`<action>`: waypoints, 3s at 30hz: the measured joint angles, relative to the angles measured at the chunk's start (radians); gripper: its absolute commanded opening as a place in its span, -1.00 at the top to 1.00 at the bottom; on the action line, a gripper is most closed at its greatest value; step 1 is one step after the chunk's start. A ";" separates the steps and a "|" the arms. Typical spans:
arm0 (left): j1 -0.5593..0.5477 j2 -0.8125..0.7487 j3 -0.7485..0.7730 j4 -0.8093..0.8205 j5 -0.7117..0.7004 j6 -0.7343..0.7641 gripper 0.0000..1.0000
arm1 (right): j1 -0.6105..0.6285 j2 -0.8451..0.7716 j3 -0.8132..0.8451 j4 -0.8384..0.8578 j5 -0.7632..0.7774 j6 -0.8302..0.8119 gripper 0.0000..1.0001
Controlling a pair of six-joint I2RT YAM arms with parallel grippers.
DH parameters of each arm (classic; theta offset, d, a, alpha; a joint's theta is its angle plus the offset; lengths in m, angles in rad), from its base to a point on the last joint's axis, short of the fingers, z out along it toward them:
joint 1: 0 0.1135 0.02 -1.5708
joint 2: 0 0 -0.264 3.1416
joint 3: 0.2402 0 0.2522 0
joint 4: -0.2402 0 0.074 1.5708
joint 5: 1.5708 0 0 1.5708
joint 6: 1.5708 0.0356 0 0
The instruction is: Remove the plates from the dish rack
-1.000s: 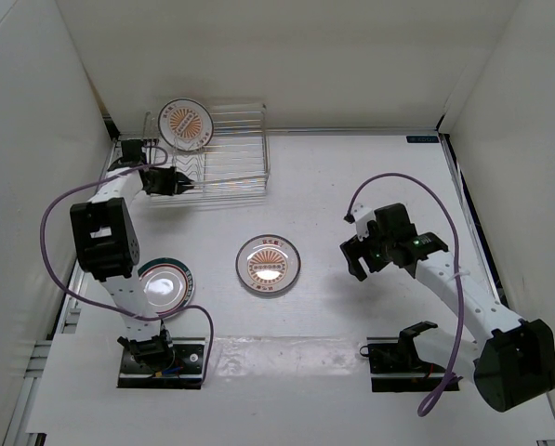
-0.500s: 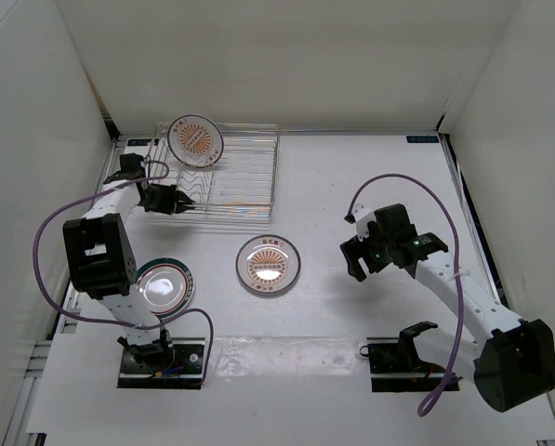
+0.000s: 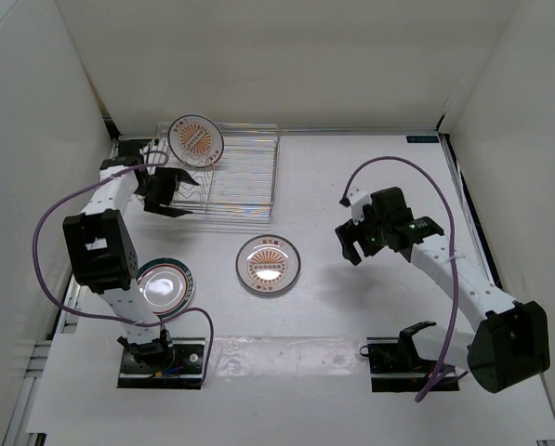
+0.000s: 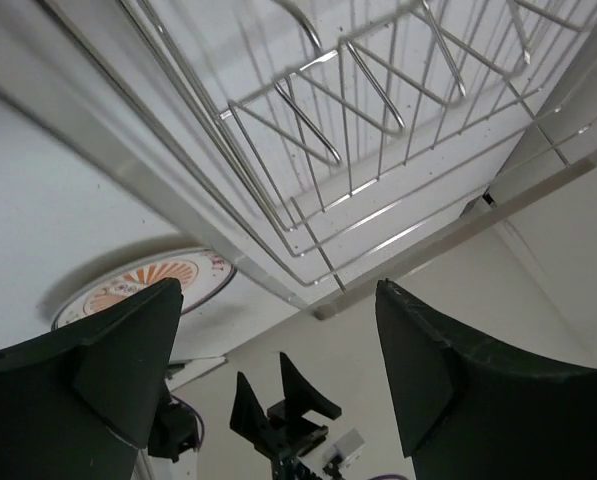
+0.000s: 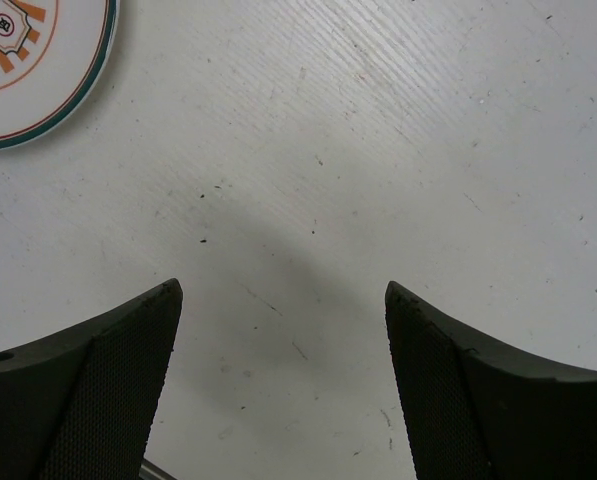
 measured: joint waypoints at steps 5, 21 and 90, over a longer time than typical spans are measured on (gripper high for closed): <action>-0.001 -0.015 0.142 -0.171 -0.026 0.027 -0.84 | 0.000 -0.008 -0.008 0.008 -0.003 0.002 -0.68; 0.062 0.075 0.417 0.383 -0.129 0.542 -0.97 | 0.000 -0.064 -0.073 -0.020 -0.008 -0.003 -0.71; 0.065 0.386 0.204 1.171 0.137 0.919 -1.00 | -0.019 0.126 0.146 -0.206 0.058 -0.087 -0.73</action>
